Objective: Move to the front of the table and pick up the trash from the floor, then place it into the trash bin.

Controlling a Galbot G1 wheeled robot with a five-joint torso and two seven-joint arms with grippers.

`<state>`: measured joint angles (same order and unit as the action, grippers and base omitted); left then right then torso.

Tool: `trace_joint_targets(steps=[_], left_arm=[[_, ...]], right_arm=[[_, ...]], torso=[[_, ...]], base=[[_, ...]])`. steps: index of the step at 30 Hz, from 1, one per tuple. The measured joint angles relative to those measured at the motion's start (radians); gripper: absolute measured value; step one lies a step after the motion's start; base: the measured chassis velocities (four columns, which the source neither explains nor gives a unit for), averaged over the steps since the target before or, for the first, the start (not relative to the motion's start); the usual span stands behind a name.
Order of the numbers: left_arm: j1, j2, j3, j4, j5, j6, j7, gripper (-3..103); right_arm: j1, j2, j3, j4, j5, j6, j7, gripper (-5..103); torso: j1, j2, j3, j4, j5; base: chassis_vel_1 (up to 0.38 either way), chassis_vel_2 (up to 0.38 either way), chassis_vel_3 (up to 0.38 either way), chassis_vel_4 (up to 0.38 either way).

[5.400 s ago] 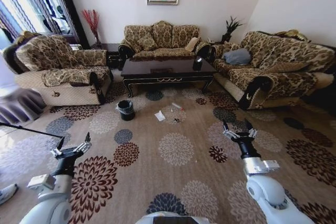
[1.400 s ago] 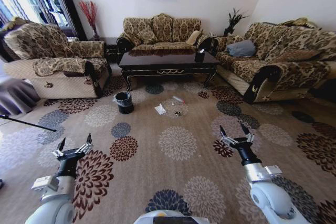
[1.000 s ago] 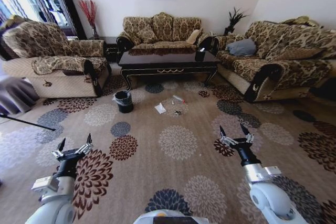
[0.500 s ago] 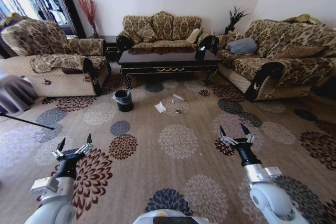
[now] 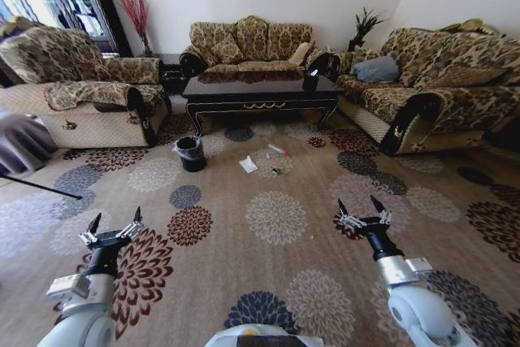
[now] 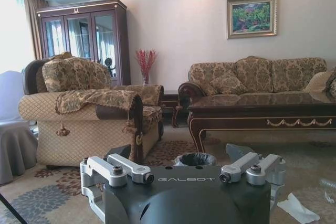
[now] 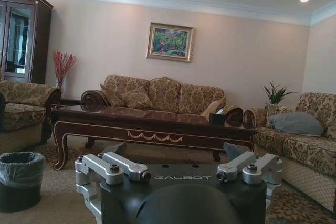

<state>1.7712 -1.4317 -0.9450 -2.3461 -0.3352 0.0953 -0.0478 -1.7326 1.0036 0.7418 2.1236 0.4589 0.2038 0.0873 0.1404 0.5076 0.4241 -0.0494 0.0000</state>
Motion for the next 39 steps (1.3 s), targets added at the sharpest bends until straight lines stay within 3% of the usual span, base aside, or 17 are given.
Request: trace_joint_targets(steps=[31, 39], left_arm=[[-0.008, -0.004, 0.005, 0.006, 0.001, -0.003, 0.002, 100], [-0.013, 0.015, -0.038, -0.068, -0.057, 0.028, 0.001, 100]], right_arm=[[0.022, 0.007, 0.004, -0.026, 0.014, 0.016, 0.016, 100], [0.036, -0.015, 0.049, 0.022, 0.024, 0.021, 0.023, 100]], torso=[[-0.047, -0.124, -0.077, 0.0, 0.0], [-0.059, -0.159, -0.099, 0.0, 0.0]], base=[[0.0, 0.0, 0.0, 0.0], [0.0, 0.0, 0.0, 0.0]])
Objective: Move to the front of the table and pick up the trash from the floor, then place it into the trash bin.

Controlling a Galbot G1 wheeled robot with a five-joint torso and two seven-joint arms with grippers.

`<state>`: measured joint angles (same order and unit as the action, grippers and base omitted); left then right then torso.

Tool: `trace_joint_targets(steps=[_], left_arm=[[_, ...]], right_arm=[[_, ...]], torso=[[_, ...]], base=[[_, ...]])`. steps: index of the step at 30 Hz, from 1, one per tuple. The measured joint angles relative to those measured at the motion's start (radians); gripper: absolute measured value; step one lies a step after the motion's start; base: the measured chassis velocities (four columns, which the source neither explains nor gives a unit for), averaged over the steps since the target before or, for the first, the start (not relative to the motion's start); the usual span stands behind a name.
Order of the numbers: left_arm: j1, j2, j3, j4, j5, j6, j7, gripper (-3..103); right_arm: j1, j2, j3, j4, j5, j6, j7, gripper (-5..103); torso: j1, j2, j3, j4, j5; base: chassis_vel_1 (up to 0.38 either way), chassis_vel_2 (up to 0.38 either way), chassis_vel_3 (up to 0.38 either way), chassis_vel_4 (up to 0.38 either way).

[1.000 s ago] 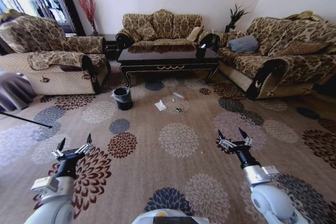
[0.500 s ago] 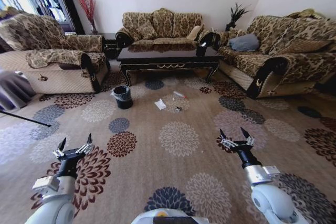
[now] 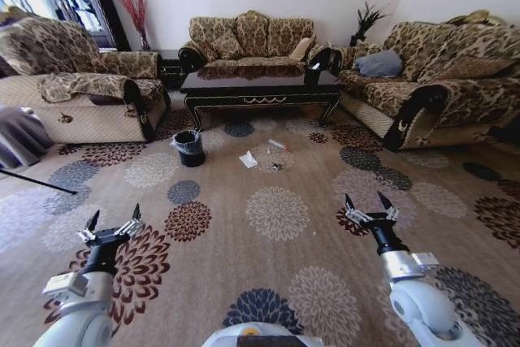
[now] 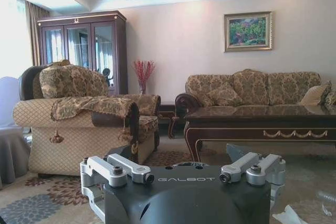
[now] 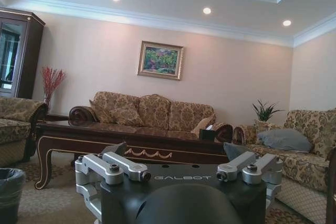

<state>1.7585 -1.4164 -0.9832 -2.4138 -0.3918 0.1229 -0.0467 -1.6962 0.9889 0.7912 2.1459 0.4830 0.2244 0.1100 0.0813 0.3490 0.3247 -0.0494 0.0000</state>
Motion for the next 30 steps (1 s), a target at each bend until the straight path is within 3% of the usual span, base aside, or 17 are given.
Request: trace_joint_targets(steps=[30], left_arm=[[0.02, -0.01, 0.009, -0.023, -0.006, 0.003, -0.004, 100]], right_arm=[[-0.019, 0.014, -0.008, 0.014, -0.009, 0.026, -0.037, 100]], torso=[[-0.036, -0.117, -0.081, 0.0, 0.0]], base=[[0.0, 0.0, 0.0, 0.0]])
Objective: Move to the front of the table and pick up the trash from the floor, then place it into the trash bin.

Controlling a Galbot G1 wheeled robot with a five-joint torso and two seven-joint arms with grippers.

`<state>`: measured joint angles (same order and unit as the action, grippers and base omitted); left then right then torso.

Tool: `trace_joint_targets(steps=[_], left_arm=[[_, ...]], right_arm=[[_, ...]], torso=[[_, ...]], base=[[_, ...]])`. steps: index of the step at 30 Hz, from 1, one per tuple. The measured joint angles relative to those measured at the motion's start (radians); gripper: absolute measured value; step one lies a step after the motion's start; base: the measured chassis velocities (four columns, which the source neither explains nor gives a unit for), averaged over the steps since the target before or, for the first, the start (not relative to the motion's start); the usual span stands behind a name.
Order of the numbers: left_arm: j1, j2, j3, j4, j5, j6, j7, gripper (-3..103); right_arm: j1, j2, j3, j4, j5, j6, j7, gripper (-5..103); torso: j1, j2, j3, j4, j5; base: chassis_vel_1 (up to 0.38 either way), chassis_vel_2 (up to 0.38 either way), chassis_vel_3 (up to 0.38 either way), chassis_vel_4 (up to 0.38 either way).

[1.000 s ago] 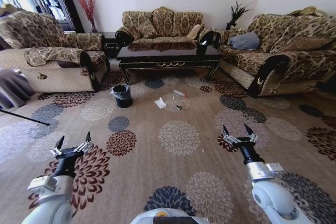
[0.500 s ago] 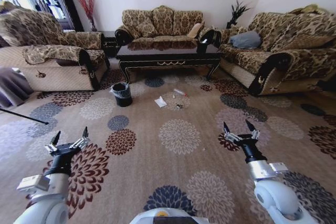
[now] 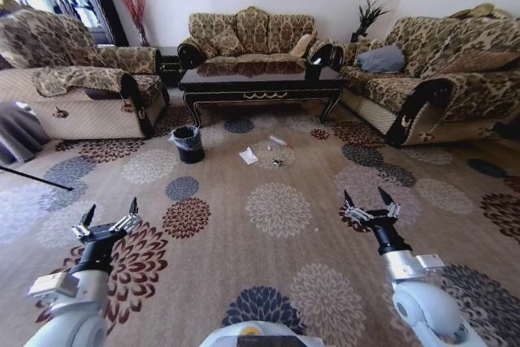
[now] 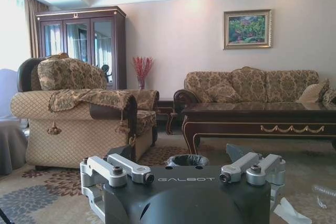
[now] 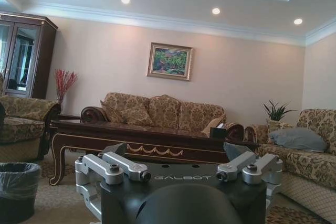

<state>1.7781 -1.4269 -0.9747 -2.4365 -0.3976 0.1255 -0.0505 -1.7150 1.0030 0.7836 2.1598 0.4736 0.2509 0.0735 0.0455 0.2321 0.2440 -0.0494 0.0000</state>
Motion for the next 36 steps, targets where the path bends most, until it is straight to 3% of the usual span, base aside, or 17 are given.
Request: trace_joint_targets(steps=[36], left_arm=[[0.01, -0.007, 0.012, 0.003, 0.024, -0.015, 0.002, 100]], right_arm=[[0.001, 0.003, -0.001, -0.018, 0.0, 0.038, -0.027, 100]], torso=[[-0.03, -0.139, -0.109, 0.0, 0.0]], base=[[0.0, 0.0, 0.0, 0.0]])
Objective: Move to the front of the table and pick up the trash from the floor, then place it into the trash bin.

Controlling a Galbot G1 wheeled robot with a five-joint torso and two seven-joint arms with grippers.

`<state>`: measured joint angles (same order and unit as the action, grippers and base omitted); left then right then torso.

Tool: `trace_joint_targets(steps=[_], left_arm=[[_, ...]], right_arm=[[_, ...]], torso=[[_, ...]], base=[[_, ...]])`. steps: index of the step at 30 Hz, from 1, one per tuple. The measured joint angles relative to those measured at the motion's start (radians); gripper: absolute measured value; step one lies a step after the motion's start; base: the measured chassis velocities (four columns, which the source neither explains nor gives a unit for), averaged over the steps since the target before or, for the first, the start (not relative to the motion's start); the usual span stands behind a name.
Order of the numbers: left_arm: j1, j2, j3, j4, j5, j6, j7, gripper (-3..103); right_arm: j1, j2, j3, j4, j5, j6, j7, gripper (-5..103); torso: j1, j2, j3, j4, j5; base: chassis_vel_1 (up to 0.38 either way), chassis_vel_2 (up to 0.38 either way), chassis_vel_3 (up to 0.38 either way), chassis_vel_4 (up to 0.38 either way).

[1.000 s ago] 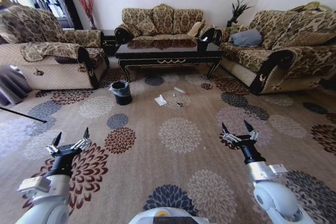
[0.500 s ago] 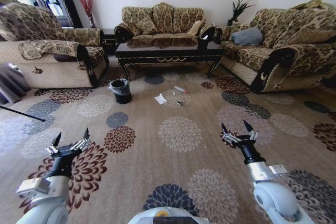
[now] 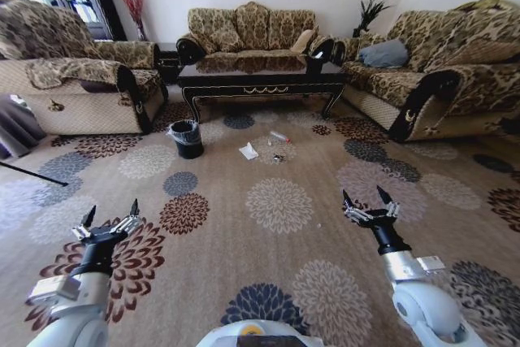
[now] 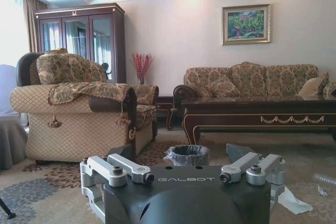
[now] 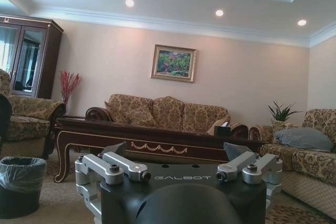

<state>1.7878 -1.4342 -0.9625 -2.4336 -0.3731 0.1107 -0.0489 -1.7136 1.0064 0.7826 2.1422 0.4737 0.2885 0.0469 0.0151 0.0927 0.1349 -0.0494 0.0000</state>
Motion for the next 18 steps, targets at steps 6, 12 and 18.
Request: trace_joint_targets(steps=[6, 12, 18], left_arm=[[-0.003, 0.0, 0.001, 0.006, 0.003, 0.0, 0.0, 100], [-0.006, 0.0, 0.009, 0.013, -0.006, -0.023, 0.001, 100], [-0.01, -0.001, 0.009, 0.018, -0.005, -0.032, 0.001, 100]], right_arm=[[0.0, 0.005, -0.003, -0.005, -0.004, -0.001, 0.001, 100], [0.002, 0.006, -0.007, -0.006, -0.003, -0.005, 0.008, 100], [-0.002, 0.006, -0.007, -0.005, -0.008, -0.015, 0.008, 100]], torso=[[-0.003, -0.023, -0.021, 0.0, 0.0], [-0.003, -0.046, -0.043, 0.0, 0.0], [-0.003, -0.049, -0.046, 0.0, 0.0]], base=[[0.0, 0.0, 0.0, 0.0], [0.0, 0.0, 0.0, 0.0], [0.0, 0.0, 0.0, 0.0]])
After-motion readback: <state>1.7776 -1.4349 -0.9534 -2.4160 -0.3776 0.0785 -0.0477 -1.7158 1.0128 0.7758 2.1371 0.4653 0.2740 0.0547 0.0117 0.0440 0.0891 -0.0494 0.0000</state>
